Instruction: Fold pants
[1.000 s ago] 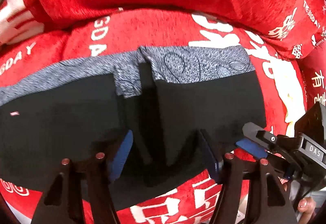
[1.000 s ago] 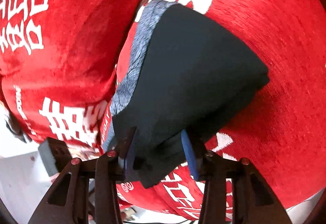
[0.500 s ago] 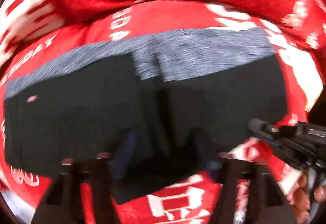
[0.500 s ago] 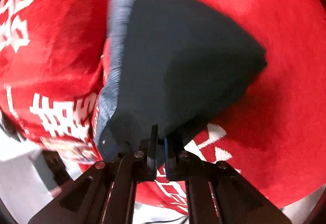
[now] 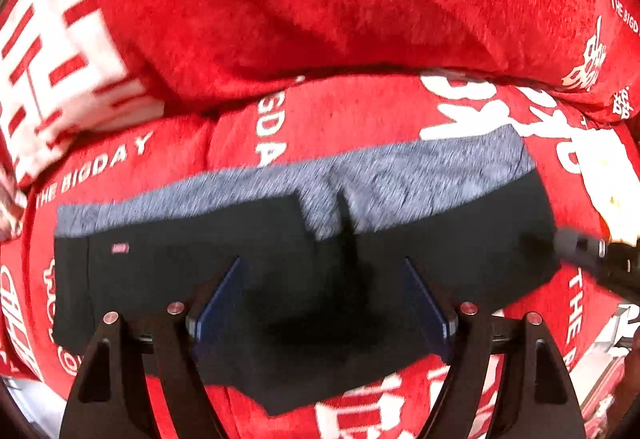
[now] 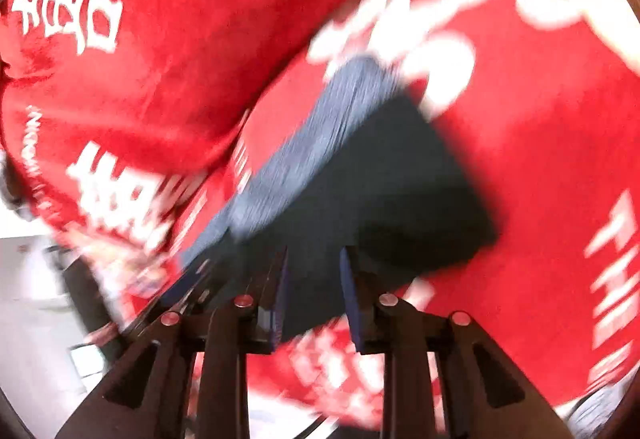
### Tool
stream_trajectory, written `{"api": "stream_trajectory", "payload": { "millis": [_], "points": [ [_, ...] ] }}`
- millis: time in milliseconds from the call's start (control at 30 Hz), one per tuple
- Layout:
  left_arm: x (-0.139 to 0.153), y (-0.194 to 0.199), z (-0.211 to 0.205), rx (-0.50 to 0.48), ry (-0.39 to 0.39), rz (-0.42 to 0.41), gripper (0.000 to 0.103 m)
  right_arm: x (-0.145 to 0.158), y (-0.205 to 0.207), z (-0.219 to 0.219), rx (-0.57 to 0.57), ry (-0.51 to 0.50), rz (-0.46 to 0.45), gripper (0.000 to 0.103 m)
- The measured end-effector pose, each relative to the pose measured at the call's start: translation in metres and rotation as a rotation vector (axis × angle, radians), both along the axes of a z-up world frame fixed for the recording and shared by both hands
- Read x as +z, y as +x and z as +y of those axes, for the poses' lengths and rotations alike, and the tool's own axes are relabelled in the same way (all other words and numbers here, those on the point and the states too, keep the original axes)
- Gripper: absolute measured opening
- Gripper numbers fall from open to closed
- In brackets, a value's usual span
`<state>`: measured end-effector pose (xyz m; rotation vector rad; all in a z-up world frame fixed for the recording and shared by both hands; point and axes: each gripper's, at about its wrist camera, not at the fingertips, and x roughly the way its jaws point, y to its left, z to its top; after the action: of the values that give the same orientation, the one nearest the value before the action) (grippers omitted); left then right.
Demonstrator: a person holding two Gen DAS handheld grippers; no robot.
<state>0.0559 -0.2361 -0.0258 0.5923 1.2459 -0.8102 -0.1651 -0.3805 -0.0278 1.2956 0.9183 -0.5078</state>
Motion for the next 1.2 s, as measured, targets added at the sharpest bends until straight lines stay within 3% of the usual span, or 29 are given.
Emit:
{"api": "stream_trajectory", "payload": {
  "millis": [133,233,367,433,567,933,1067,1200],
  "points": [
    [-0.007,-0.005,-0.029,-0.024,-0.015,0.007,0.081,-0.008,0.014,-0.038,-0.057,-0.063,0.048,0.025],
    [-0.02,-0.01,-0.046,-0.03,-0.006,0.004,0.081,-0.019,0.027,-0.055,-0.019,-0.092,0.061,0.02],
    [-0.057,-0.005,-0.049,-0.003,0.105,-0.007,0.081,-0.044,0.041,-0.063,0.058,-0.083,0.102,0.019],
    [-0.07,0.003,-0.037,0.051,0.106,0.046,0.096,-0.057,0.041,-0.061,0.055,-0.061,0.113,0.017],
    [-0.07,0.013,-0.021,0.08,0.101,0.095,0.097,-0.052,0.039,-0.051,0.073,-0.077,0.117,0.017],
    [-0.037,0.031,0.037,0.082,0.102,0.039,0.097,-0.036,0.058,0.011,0.2,-0.076,0.175,0.021],
    [-0.032,0.046,0.069,0.137,0.1,0.03,0.097,-0.021,0.083,0.044,0.307,-0.128,0.163,0.045],
    [-0.032,0.057,0.097,0.186,0.113,0.035,0.097,-0.009,0.118,0.07,0.401,-0.221,0.133,0.045]
  ]
}}
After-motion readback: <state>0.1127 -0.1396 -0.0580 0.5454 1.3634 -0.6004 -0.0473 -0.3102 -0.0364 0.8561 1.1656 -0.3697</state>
